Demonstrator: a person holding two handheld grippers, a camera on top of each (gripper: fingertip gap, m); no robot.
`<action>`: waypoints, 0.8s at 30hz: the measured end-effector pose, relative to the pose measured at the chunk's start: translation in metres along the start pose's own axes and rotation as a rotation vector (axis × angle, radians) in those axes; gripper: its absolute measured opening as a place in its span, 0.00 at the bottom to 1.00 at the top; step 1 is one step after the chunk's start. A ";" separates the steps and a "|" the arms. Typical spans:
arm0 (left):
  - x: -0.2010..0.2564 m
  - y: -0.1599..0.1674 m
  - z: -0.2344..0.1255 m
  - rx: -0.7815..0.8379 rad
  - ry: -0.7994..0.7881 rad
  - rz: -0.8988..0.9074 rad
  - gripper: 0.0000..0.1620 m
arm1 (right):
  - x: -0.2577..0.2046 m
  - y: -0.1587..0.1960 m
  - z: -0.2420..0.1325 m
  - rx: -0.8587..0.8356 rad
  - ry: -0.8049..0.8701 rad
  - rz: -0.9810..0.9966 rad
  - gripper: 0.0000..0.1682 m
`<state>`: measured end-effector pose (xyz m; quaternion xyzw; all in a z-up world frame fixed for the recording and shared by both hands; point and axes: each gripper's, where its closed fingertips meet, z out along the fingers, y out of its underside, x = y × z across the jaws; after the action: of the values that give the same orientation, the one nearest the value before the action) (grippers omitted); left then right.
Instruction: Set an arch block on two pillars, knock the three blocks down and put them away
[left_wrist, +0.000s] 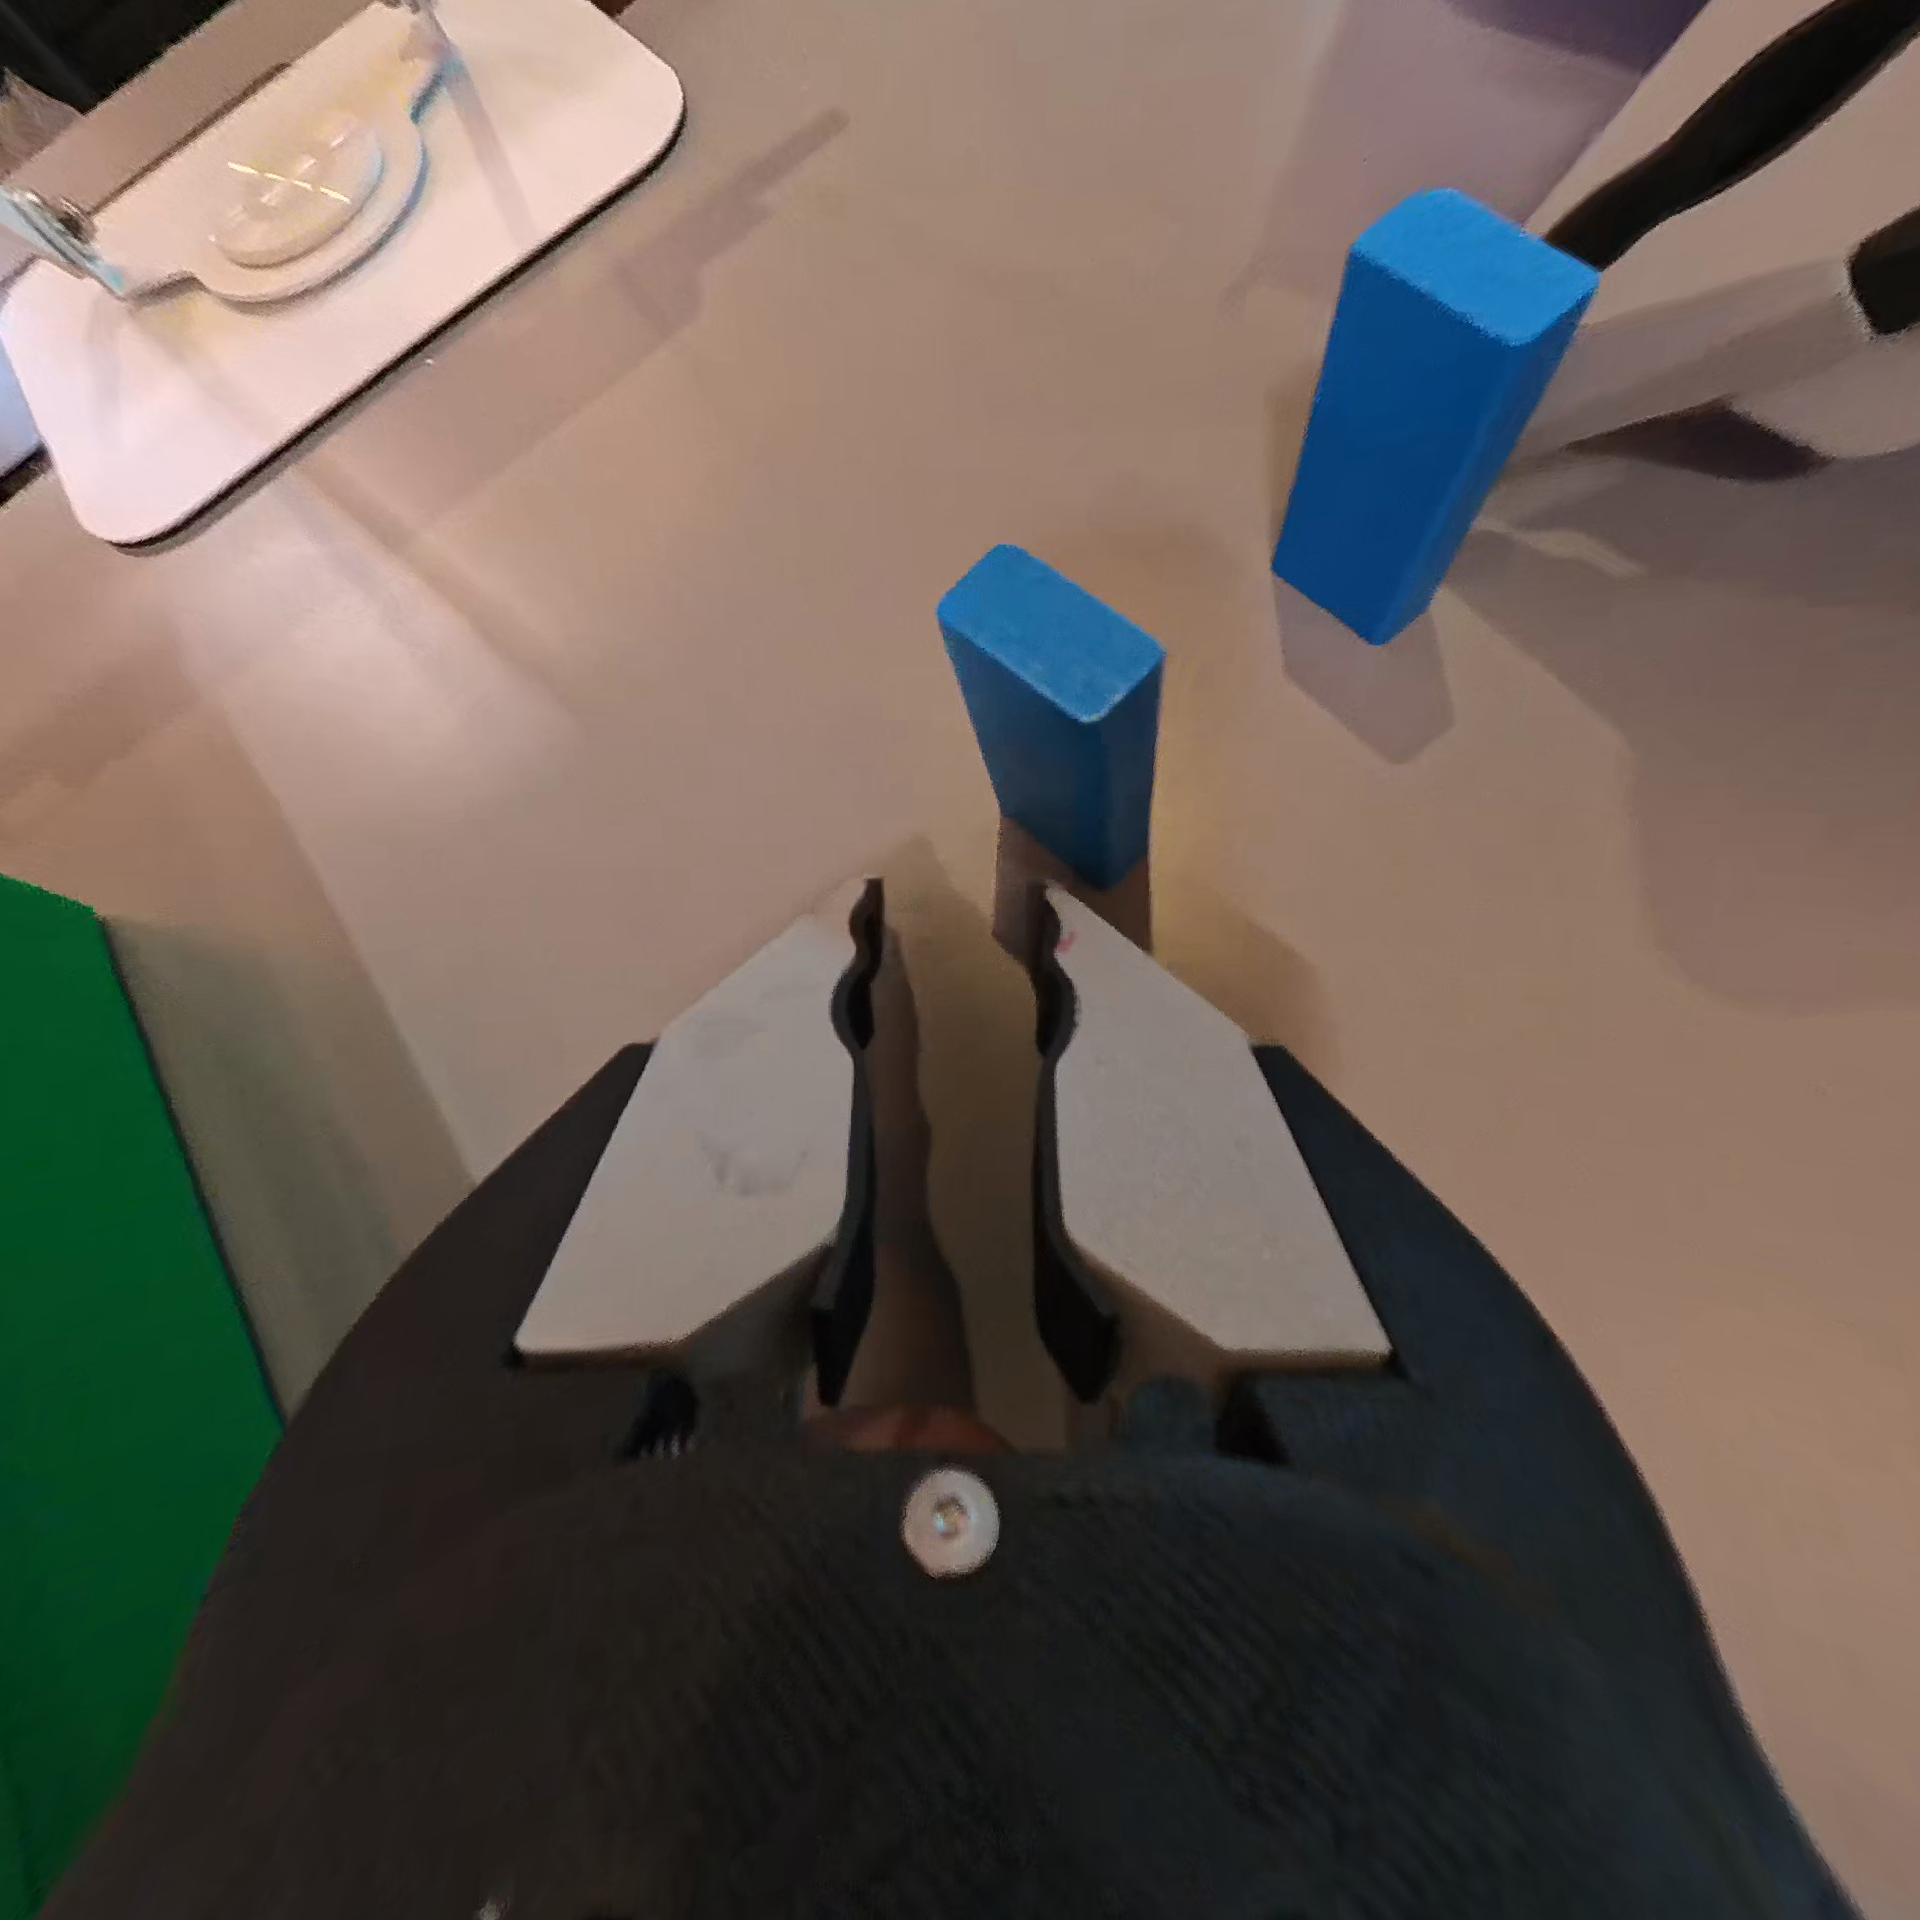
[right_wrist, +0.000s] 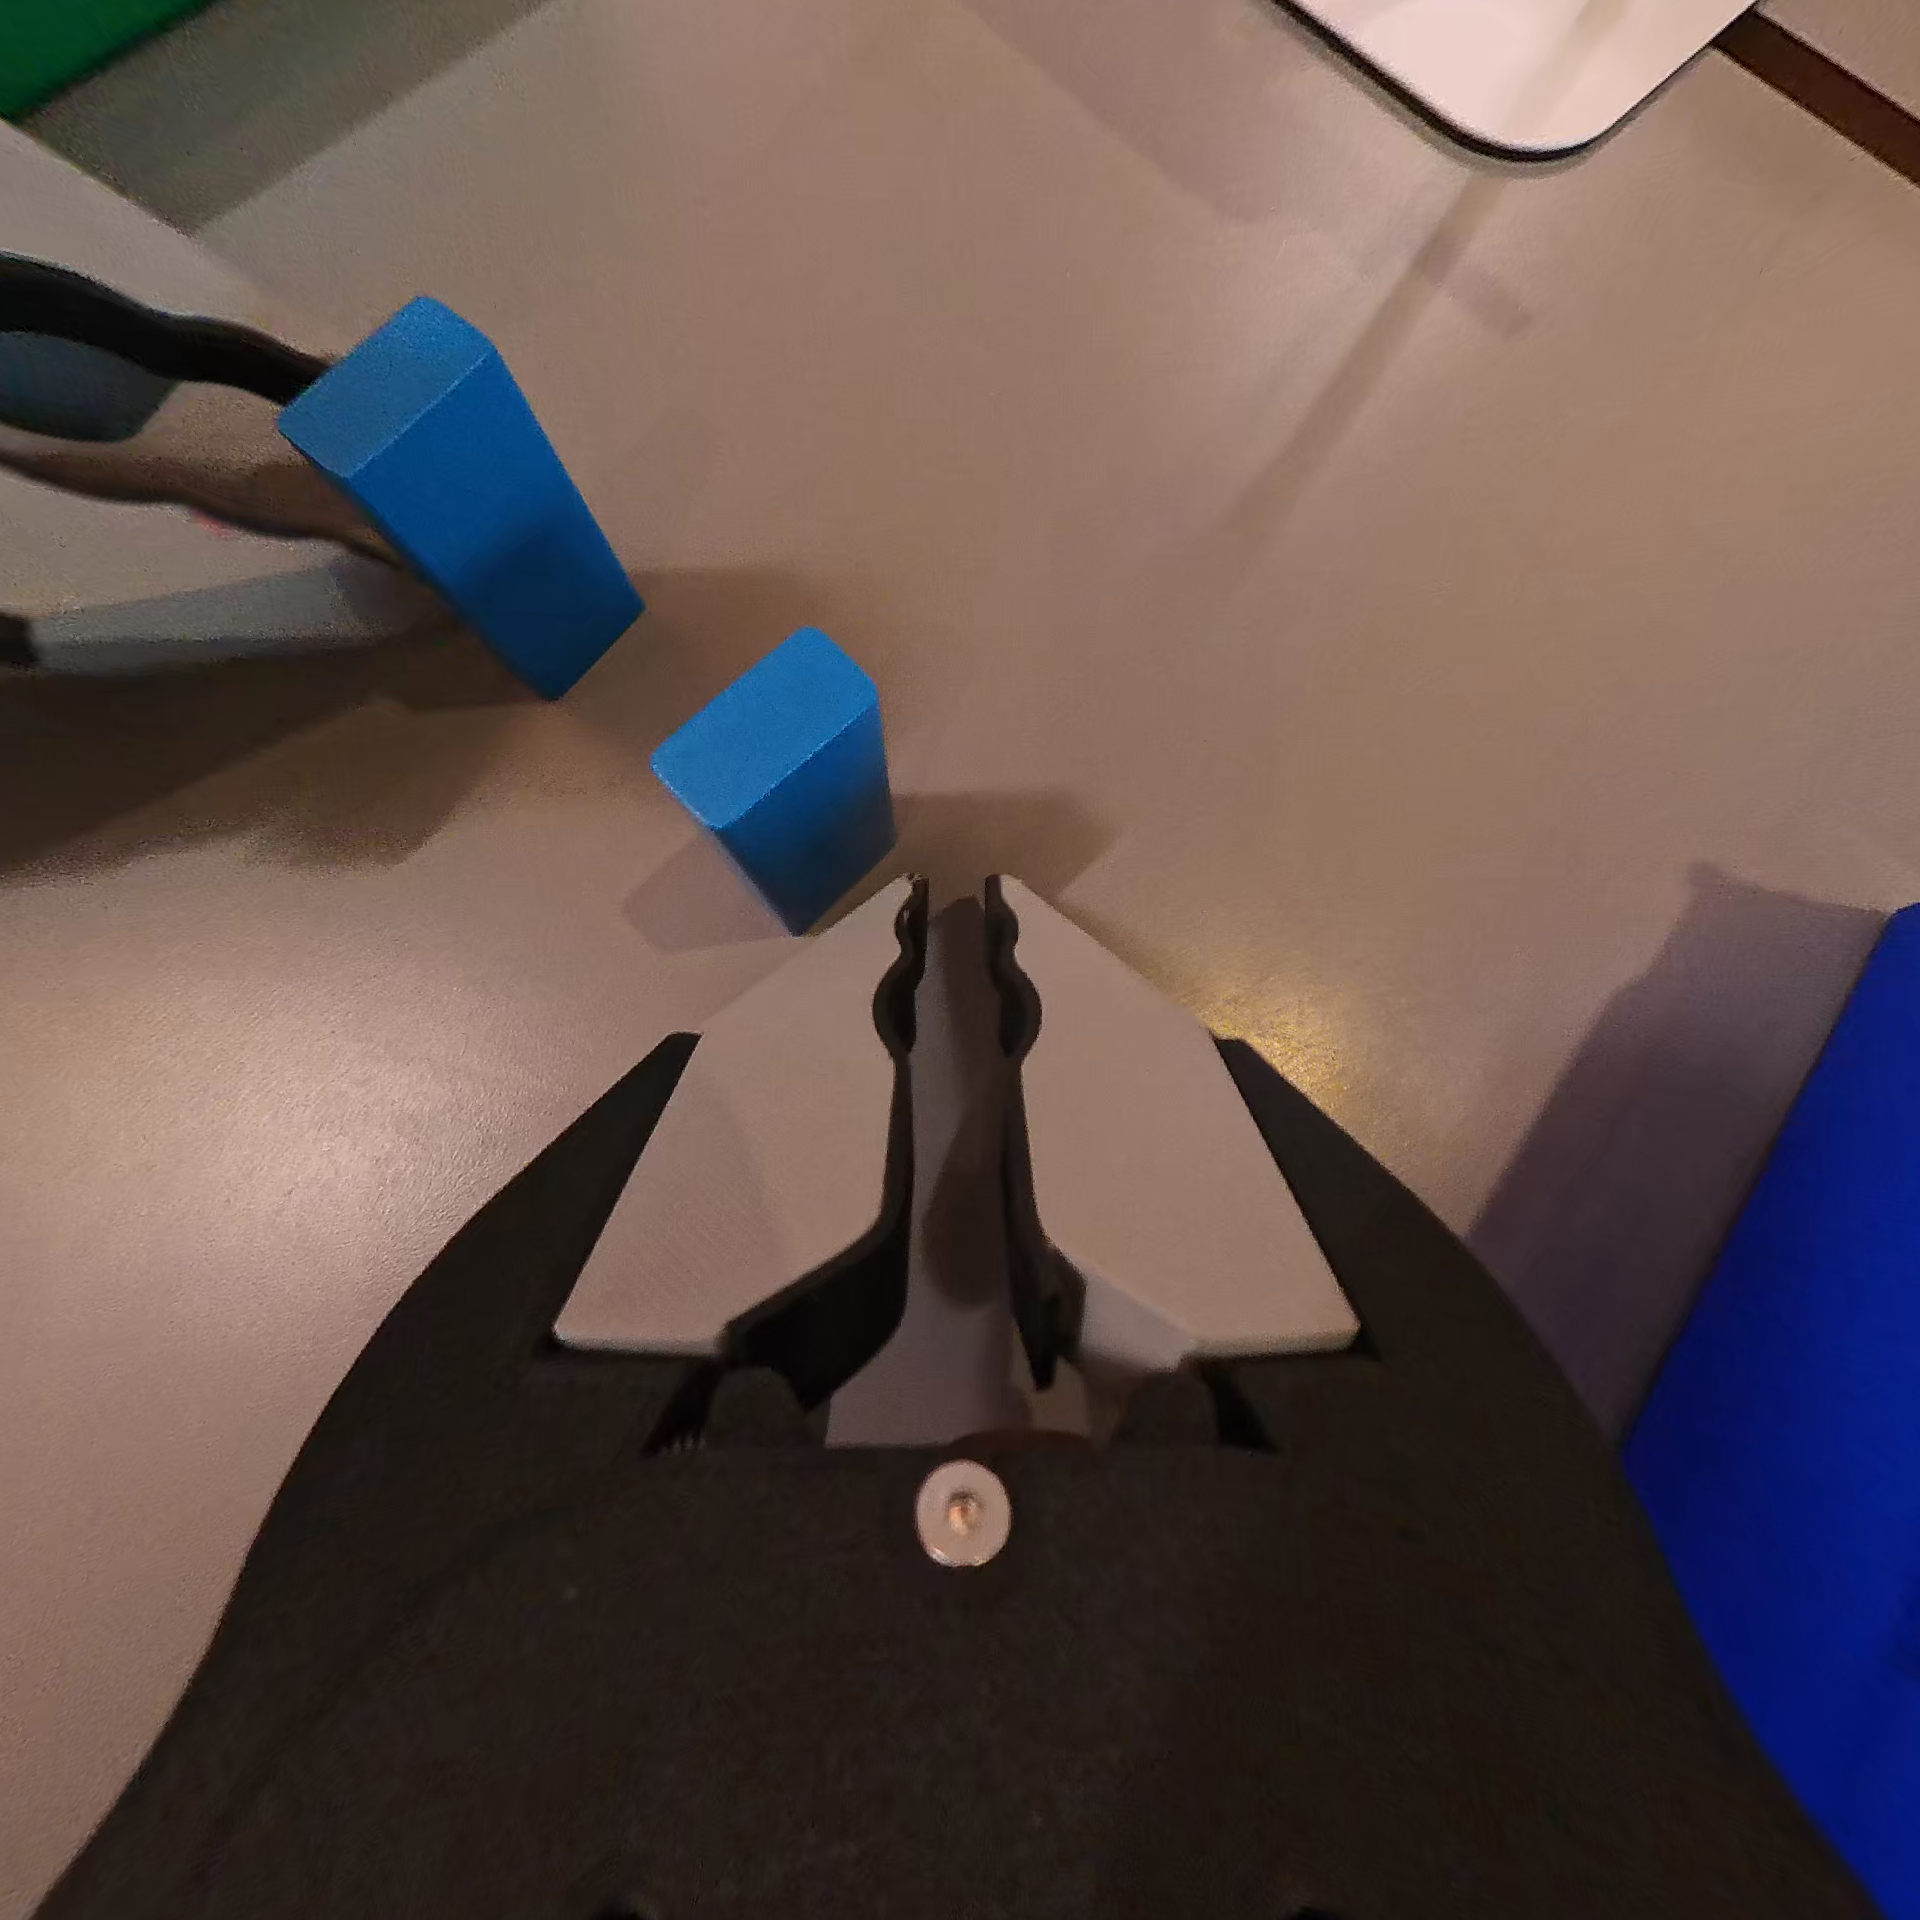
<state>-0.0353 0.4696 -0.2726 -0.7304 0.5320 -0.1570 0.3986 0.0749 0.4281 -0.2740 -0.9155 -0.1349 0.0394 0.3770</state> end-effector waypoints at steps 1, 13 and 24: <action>0.003 -0.004 -0.006 0.028 0.003 0.001 0.19 | 0.001 -0.001 -0.001 0.008 0.002 0.000 0.05; -0.096 -0.023 -0.211 0.222 -0.227 0.045 0.26 | 0.004 -0.020 -0.021 0.110 0.015 -0.004 0.06; -0.210 0.141 -0.162 -0.526 -0.180 -0.205 0.32 | 0.007 -0.022 -0.023 0.128 0.035 -0.028 0.07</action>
<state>-0.3141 0.5752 -0.2348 -0.8694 0.4405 0.0122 0.2235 0.0805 0.4295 -0.2423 -0.8880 -0.1386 0.0268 0.4376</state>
